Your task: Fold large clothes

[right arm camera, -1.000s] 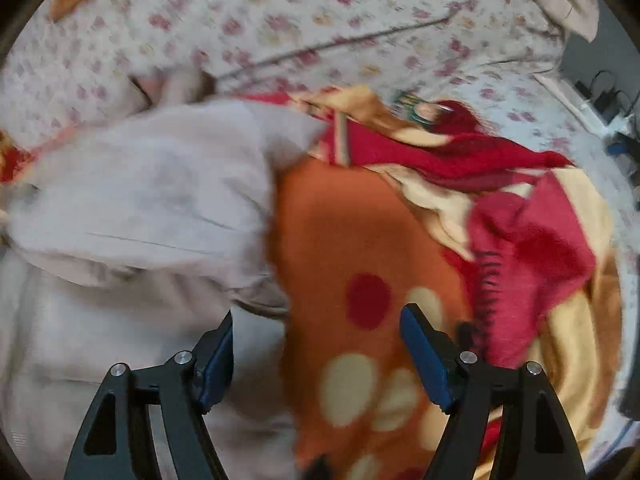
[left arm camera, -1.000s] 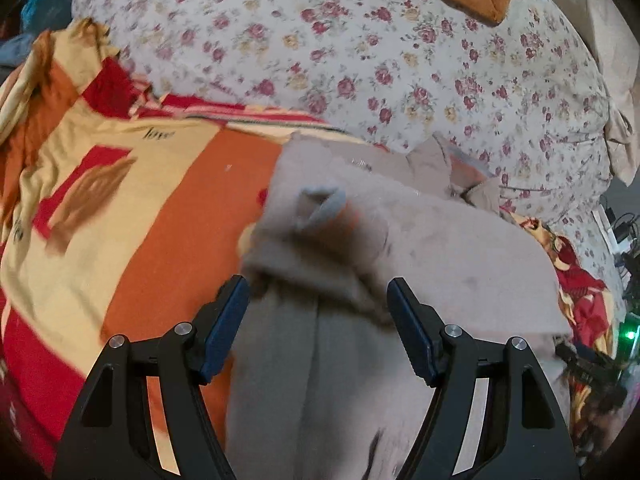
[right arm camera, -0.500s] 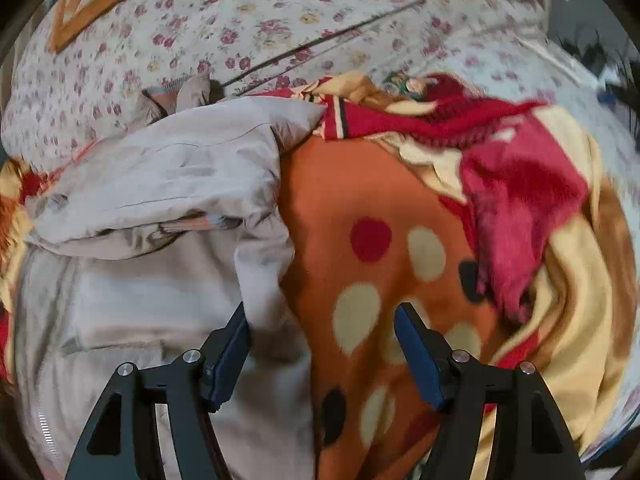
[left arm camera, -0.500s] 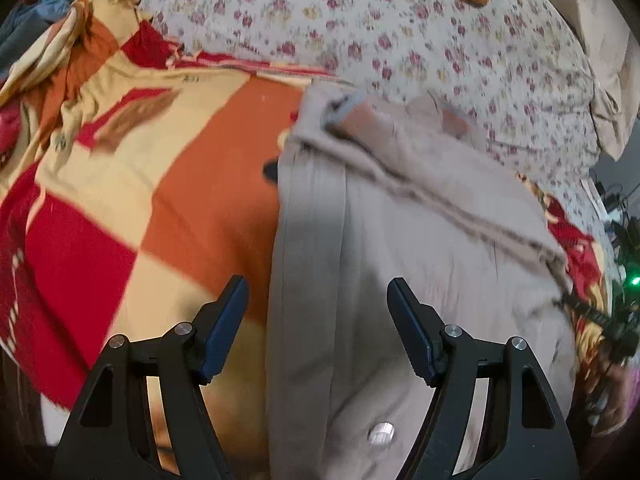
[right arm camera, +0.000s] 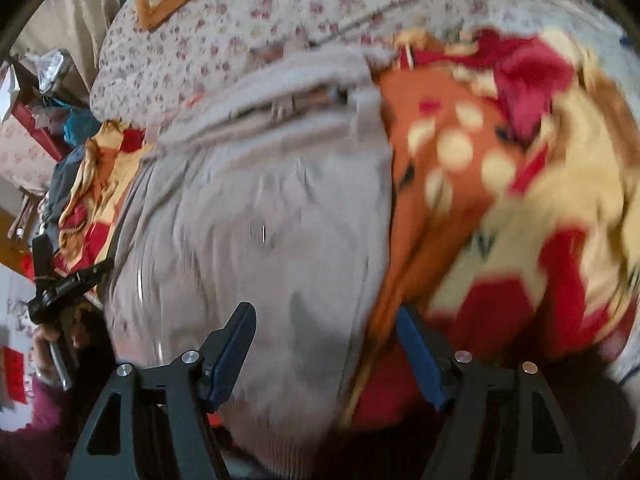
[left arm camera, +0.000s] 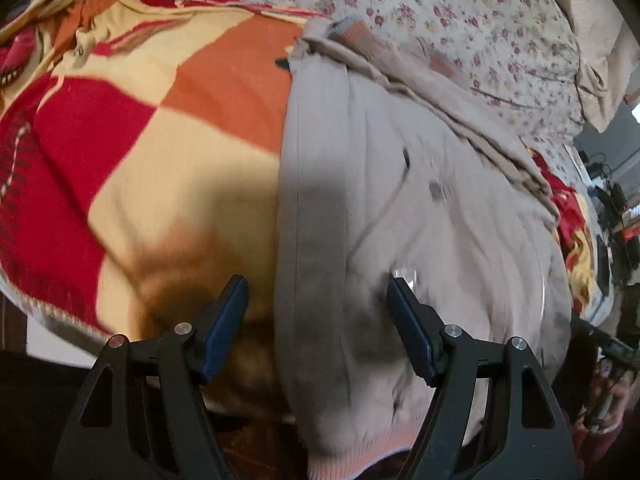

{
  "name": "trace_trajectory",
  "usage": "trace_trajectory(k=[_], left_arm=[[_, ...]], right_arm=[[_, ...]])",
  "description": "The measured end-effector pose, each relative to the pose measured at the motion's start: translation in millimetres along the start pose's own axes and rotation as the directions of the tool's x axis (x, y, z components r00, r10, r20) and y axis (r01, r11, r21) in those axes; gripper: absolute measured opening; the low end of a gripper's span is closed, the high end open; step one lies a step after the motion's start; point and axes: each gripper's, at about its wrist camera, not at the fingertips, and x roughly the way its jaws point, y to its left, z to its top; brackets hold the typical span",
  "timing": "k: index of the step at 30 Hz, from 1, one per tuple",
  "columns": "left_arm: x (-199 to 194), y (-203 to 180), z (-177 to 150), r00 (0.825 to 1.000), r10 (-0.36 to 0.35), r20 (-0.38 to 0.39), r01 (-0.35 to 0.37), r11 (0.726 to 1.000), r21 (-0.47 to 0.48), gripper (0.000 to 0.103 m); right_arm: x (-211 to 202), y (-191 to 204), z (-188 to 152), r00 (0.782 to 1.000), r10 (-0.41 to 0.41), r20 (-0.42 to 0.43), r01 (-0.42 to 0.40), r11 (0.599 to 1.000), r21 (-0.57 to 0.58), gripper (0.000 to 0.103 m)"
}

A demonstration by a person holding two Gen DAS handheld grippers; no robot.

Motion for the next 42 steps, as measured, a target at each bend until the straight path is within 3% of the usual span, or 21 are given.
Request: trace_trajectory(k=[8,14,17,20,21,23,27,36,42], left_arm=[[-13.5,5.6,-26.9,0.994,-0.066,-0.088,0.065,0.998,-0.02,0.072],[-2.2,2.5,-48.7,0.973,-0.09,-0.214,0.09,0.996,-0.007,0.072],[6.4,-2.6,-56.6,0.97,-0.063,-0.235,0.071,0.997,0.025,0.072],[11.0,-8.5,-58.1,0.966,-0.104,-0.237,0.111,0.994,0.016,0.072],[12.4,-10.9,-58.2,0.964,-0.118,-0.239,0.126,0.992,0.021,0.072],[15.7,-15.5,-57.8,0.962,-0.122,-0.243,0.134,0.99,0.034,0.058],[5.0,-20.2,-56.5,0.971,-0.125,-0.205,0.142,0.987,0.072,0.019],[-49.6,-29.6,-29.2,0.961,-0.267,-0.064,0.272,0.96,0.071,0.015],[-75.3,-35.4,16.5,0.953,-0.299,0.06,0.295,0.953,0.067,0.014]], right_arm=[[12.5,7.8,-37.6,0.99,0.109,-0.084,-0.11,0.994,-0.011,0.07],[22.4,25.6,-50.6,0.982,0.138,-0.131,-0.149,0.986,-0.08,0.07],[34.9,21.1,-54.4,0.972,0.162,-0.167,-0.171,0.984,-0.04,0.07],[41.0,23.4,-54.9,0.967,0.178,-0.181,-0.187,0.982,-0.033,0.07],[42.1,24.9,-54.4,0.966,0.177,-0.187,-0.187,0.982,-0.037,0.068],[47.5,27.7,-55.3,0.965,0.158,-0.21,-0.171,0.984,-0.046,0.054],[37.8,32.3,-57.9,0.97,0.127,-0.207,-0.148,0.985,-0.092,0.03],[-11.7,44.3,-40.5,0.961,0.265,-0.079,-0.272,0.958,-0.093,0.021],[-39.0,51.7,-9.7,0.942,0.332,0.048,-0.326,0.94,-0.103,0.019]])
